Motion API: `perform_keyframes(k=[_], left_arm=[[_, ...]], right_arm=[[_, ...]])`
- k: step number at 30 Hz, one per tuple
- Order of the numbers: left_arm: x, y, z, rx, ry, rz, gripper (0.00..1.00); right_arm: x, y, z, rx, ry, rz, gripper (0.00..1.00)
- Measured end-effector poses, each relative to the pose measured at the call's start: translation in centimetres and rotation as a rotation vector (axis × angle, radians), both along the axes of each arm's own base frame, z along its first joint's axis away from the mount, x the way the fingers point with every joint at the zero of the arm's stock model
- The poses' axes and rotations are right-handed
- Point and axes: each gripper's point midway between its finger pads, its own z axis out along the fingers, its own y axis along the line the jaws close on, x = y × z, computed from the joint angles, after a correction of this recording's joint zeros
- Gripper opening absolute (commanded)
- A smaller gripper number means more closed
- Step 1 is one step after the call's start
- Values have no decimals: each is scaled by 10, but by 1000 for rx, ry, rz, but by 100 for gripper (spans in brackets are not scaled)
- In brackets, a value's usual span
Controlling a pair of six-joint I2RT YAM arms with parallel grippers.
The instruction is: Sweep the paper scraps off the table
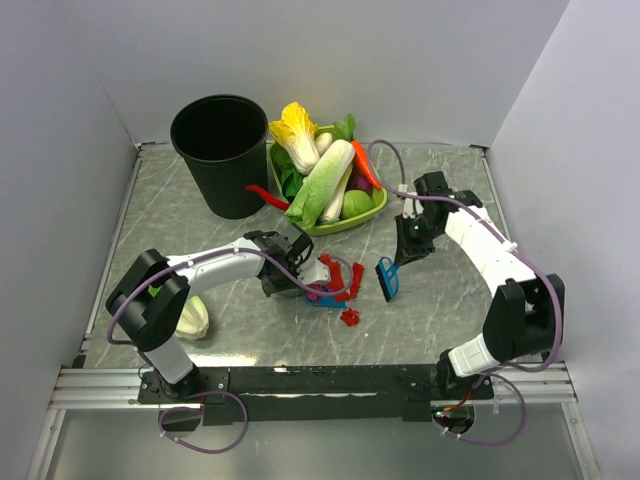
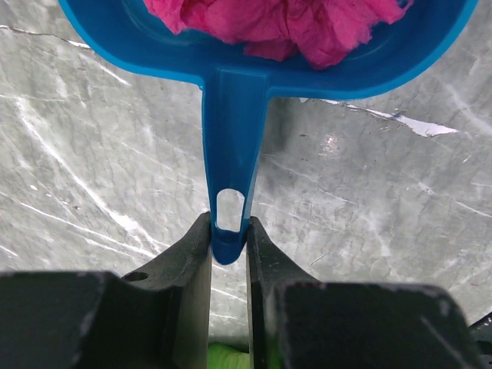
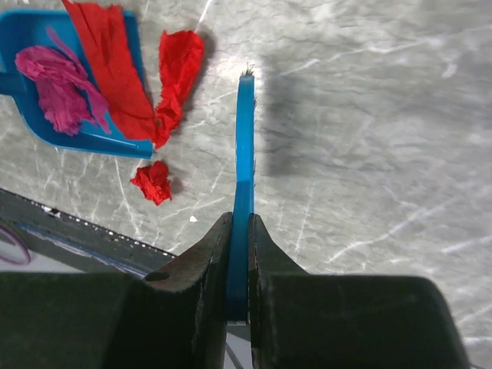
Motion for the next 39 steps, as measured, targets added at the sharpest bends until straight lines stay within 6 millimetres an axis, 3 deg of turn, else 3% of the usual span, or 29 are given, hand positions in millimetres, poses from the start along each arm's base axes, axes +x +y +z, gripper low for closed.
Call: perform_keyframes(k=[7,13,18,30,39], left_arm=[[3,-3,-11,29,28,-1,1],[12,-18,-15,24,29,-8,1],[19,-32,-13,-14,9,-13,1],[21,-45,-21,-91,-2,-20,1],[23,-45,-17,-184,-24,-9,1]], right_arm=[[-4,34,-20,33,84,103,0],[7,66,-10,70,50,186,0],[9,81,-1,86,13,233,0],[2,72,7,40,-32,272,0],[2,54,38,-28,-155,324,0]])
